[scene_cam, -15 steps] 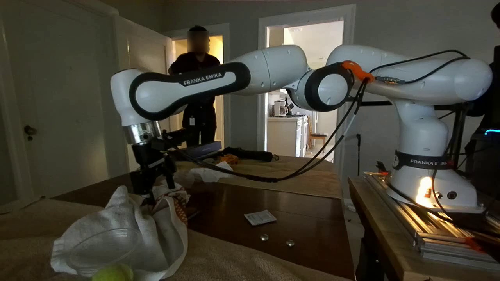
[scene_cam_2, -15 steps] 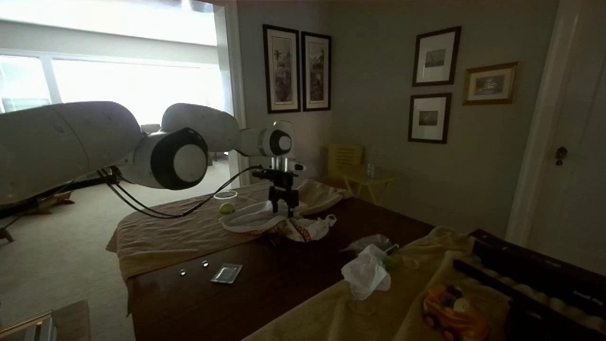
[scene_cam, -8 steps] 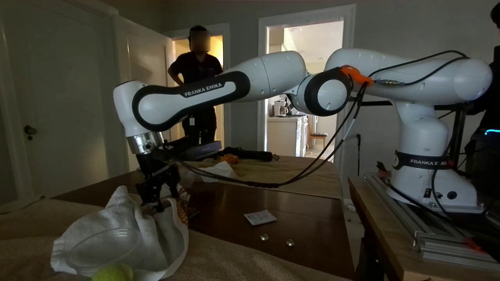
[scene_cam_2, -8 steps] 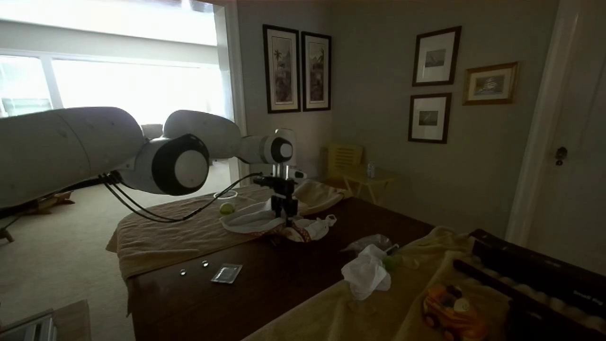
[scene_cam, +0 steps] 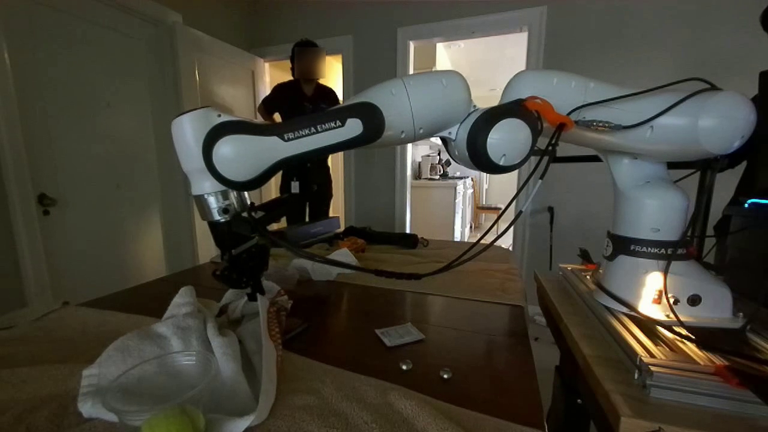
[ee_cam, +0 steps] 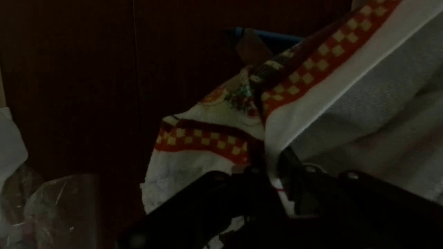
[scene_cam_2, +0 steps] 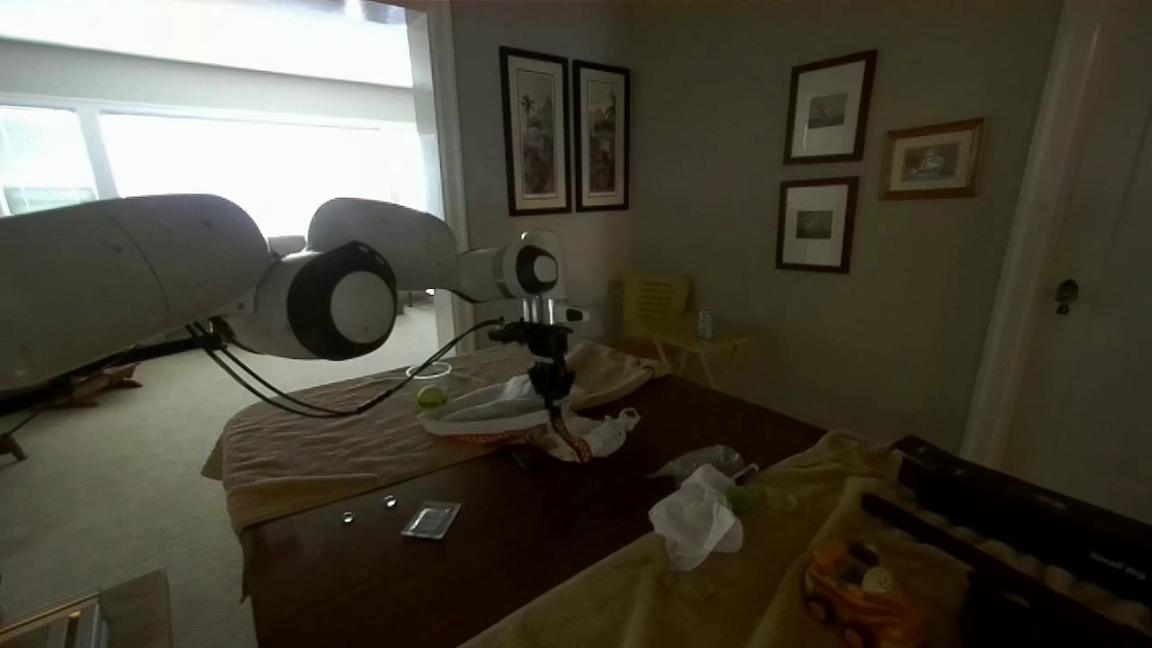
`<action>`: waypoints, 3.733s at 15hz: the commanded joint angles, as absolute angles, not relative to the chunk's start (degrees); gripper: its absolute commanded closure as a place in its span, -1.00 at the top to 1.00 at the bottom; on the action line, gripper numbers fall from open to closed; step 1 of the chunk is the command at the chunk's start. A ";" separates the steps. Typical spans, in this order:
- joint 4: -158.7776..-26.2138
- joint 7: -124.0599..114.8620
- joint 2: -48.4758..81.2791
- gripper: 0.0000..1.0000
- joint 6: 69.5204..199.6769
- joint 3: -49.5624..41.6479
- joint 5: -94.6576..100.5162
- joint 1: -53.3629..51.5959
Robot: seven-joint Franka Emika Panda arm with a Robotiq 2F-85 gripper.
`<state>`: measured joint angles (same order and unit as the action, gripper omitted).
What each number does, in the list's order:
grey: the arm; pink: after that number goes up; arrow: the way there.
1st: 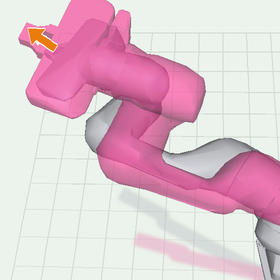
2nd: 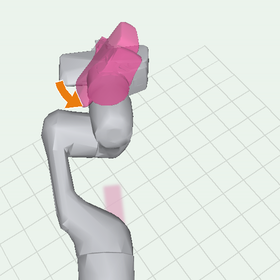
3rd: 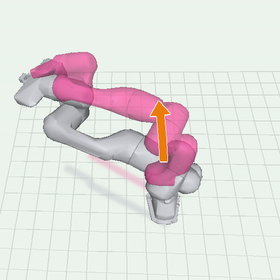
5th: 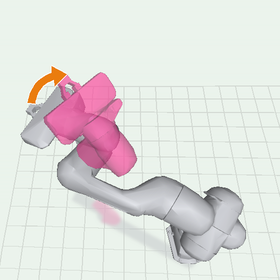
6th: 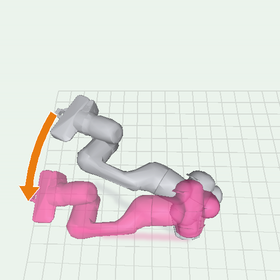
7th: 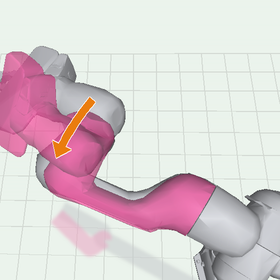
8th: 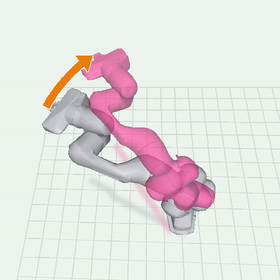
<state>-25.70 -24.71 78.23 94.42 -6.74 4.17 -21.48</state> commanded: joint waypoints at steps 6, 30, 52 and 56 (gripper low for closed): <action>-26.39 -12.79 73.18 -0.99 83.71 -2.41 4.74 -22.50; -26.97 -28.52 68.83 -0.99 78.40 3.68 -2.09 -22.64; -25.02 -55.41 71.21 -0.99 77.69 0.80 -3.02 -20.17; -25.53 -64.05 71.37 -0.99 76.08 0.48 -3.87 -16.43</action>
<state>-26.10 -57.67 70.98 78.15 0.61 -2.49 -18.39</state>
